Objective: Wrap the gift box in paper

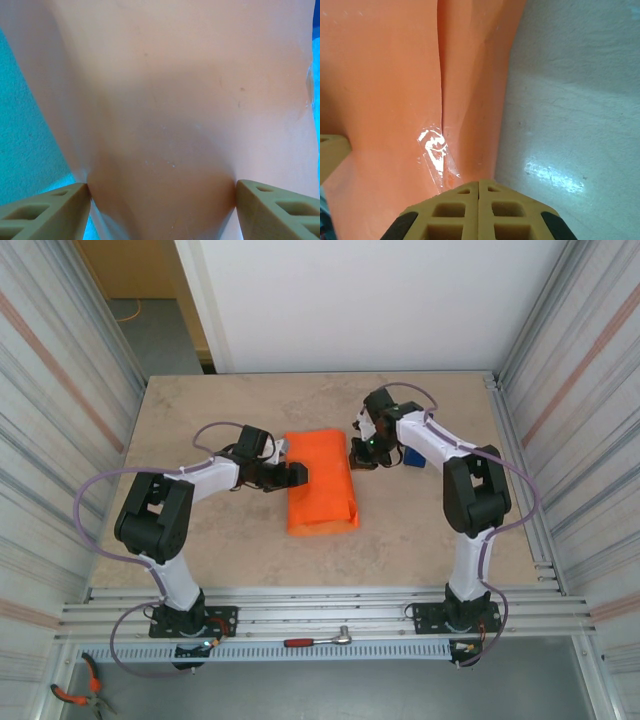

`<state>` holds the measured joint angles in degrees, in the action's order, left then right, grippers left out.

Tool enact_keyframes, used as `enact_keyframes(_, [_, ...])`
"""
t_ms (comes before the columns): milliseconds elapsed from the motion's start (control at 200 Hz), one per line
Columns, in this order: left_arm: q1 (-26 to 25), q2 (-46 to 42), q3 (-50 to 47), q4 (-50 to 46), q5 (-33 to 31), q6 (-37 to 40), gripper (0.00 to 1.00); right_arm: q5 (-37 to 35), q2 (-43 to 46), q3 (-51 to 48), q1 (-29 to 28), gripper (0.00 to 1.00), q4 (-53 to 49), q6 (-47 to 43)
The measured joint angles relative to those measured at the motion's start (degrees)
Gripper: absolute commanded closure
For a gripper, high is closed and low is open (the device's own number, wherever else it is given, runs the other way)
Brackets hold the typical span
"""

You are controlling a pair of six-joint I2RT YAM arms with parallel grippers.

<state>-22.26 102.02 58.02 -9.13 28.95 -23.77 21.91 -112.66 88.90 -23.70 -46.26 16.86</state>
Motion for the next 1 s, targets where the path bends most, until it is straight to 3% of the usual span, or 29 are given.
enact_keyframes(376, [0.0,0.0,0.0,0.0,0.0,0.0,0.25,-2.9,-1.5,0.0,-3.0,0.96,-0.7,-0.8])
enact_keyframes(641, [0.0,0.0,0.7,-0.8,0.2,0.1,0.25,2.0,-0.1,-5.2,-0.4,0.95,3.8,2.0])
enact_keyframes(837, [0.9,0.0,3.8,-6.2,0.1,1.5,0.22,5.0,5.5,-13.0,5.7,0.60,7.1,6.5])
enact_keyframes(1002, [5.0,0.0,7.3,-11.3,0.6,2.4,0.19,5.4,10.4,-13.7,7.6,0.35,10.5,10.5])
